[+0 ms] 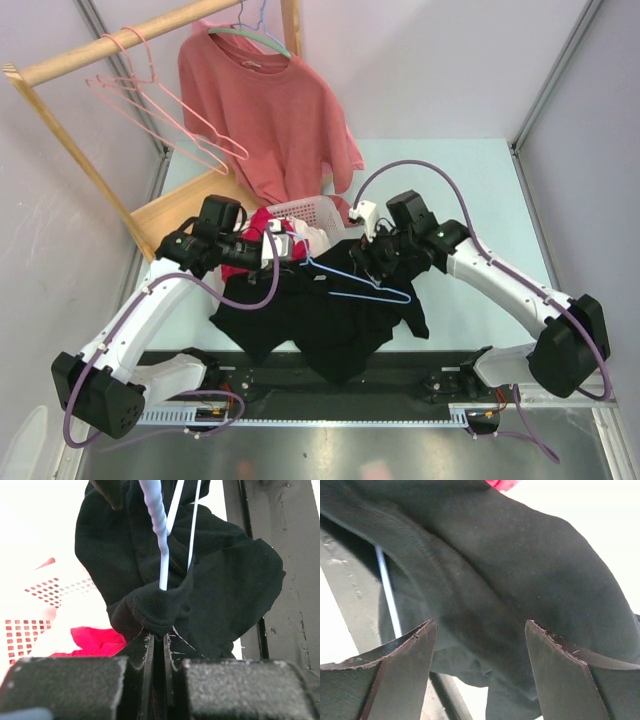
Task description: Place the t-shirt on the hanger
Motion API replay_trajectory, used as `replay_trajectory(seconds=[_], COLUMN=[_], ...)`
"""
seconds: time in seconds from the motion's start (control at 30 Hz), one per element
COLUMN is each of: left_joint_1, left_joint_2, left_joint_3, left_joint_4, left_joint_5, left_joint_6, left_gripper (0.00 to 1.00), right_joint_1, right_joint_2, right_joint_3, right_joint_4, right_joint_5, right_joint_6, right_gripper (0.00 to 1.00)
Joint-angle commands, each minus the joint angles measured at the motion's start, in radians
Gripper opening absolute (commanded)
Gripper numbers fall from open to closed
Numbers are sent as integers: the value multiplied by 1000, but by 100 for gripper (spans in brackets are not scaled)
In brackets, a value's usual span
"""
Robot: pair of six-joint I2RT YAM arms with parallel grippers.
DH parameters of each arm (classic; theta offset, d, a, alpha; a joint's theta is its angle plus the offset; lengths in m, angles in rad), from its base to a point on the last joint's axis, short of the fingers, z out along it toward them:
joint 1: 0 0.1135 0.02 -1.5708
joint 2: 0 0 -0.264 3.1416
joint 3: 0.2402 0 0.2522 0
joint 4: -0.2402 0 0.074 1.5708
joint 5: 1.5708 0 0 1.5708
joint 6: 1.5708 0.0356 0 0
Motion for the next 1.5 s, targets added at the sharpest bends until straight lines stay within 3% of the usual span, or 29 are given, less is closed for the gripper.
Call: replay_trajectory(seconds=[0.0, 0.23, 0.43, 0.53, 0.77, 0.9, 1.1, 1.47], left_joint_1=[-6, -6, -6, -6, -4, -1, 10, 20], left_joint_2=[-3, 3, 5, 6, 14, 20, 51, 51], left_joint_3=[45, 73, 77, 79, 76, 65, 67, 80], left_joint_4=[12, -14, -11, -10, 33, 85, 122, 122], left_joint_5=[70, 56, 56, 51, 27, 11, 19, 17], left_joint_6=[22, 30, 10, 7, -25, -65, -111, -128], left_gripper=[0, 0, 0, 0, 0, 0, 0, 0], right_joint_1=[64, 113, 113, 90, -77, -118, -85, 15], right_joint_2=[-15, 5, 10, 5, 88, 82, -11, 64], right_joint_3=[-61, -115, -114, -101, -11, 57, 32, -5], right_joint_4=[124, 233, 242, 244, 238, 169, 123, 149], right_joint_5=[124, 381, 449, 461, 410, 267, 158, 265], right_joint_6=[20, 35, 44, 27, -36, -22, 36, 23], right_gripper=[78, 78, 74, 68, 62, 65, 73, 77])
